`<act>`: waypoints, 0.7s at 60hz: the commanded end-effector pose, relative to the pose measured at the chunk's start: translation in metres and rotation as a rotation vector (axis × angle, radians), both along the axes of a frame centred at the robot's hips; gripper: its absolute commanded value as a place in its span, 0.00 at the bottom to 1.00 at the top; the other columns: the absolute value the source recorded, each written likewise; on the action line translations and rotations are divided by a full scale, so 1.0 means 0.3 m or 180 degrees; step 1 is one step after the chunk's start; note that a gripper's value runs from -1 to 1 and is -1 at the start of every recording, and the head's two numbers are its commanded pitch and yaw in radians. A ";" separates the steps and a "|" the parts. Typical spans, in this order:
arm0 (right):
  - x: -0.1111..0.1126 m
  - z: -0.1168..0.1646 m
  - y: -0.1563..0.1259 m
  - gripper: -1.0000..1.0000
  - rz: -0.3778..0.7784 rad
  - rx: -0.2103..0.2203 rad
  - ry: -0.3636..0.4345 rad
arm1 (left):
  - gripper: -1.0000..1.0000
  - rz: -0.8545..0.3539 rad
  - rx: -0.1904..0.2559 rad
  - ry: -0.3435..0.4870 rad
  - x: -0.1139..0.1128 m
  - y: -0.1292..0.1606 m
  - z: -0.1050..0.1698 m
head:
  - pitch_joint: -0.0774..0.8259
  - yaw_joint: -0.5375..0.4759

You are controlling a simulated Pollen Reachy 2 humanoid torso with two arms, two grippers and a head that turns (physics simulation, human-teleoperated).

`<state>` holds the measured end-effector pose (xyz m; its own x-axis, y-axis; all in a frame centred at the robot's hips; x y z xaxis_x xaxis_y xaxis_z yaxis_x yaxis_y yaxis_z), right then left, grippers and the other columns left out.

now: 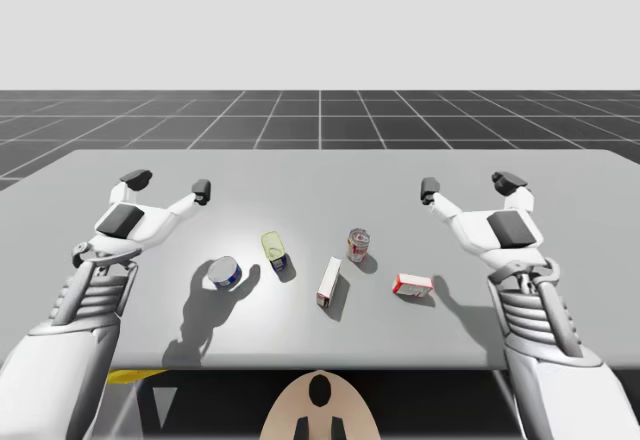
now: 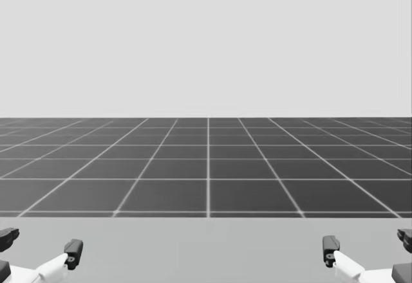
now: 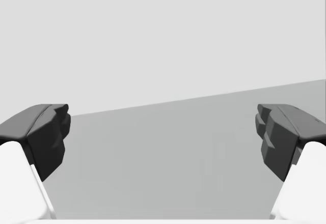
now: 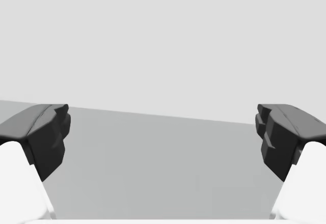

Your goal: Pick up the potted meat can and lift it.

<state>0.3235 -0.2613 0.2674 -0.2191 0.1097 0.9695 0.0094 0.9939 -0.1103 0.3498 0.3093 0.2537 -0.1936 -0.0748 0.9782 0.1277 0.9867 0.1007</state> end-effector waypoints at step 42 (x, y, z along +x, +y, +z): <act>0.029 -0.022 -0.009 0.00 -0.0119 -0.0033 0.0039 | 0.00 -0.0006 0.0034 0.0013 0.002 -0.004 -0.003 | 0.57 0.61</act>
<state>0.3314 -0.2638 0.2611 -0.2055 0.1253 0.9706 0.0441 0.9919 -0.1187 0.3500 0.3078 0.2530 -0.1914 -0.0840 0.9779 0.1303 0.9853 0.1101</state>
